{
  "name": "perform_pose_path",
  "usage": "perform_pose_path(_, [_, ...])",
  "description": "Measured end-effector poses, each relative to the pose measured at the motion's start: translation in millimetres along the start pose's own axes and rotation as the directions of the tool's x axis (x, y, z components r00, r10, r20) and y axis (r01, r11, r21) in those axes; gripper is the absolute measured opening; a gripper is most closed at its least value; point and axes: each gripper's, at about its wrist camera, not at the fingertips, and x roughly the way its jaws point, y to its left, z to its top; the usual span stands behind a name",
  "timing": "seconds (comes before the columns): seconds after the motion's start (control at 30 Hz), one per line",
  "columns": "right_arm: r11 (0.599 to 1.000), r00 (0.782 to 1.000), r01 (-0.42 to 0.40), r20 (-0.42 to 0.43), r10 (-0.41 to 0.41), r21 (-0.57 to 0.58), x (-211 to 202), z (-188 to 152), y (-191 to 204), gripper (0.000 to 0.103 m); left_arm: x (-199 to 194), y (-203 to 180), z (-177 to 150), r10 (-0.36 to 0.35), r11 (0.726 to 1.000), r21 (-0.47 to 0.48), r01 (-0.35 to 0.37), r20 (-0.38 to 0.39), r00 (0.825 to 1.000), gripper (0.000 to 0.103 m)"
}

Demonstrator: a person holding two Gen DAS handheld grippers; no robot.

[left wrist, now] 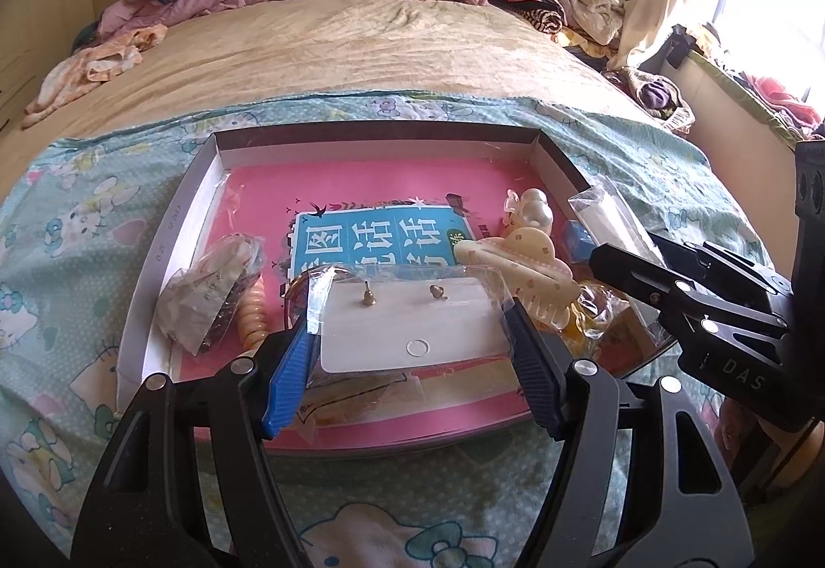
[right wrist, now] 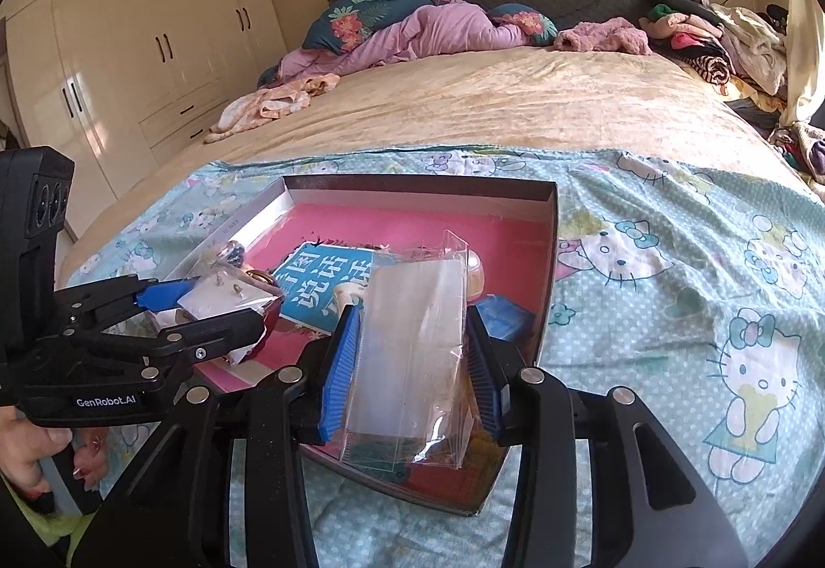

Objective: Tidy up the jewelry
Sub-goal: 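Carry the plastic bag with the right tool while the left tool carries the earring card into the box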

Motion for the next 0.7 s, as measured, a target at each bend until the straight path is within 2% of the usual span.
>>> perform_pose_path(0.23, [1.000, 1.000, 0.004, -0.012, -0.004, 0.008, 3, -1, -2, 0.041, 2, 0, -1, -0.005, 1.000, -0.002, 0.005, -0.004, 1.000, 0.061])
perform_pose_path(0.37, [1.000, 1.000, 0.001, -0.016, -0.001, 0.027, 1, -2, -4, 0.054, 2, 0, -1, -0.002, 1.000, -0.001, 0.002, -0.003, 1.000, 0.061])
perform_pose_path(0.7, [0.998, 1.000, 0.004, 0.013, -0.005, 0.061, -17, -4, -8, 0.076, 6, 1, -3, 0.009, 1.000, -0.003, -0.010, -0.014, 1.000, 0.063])
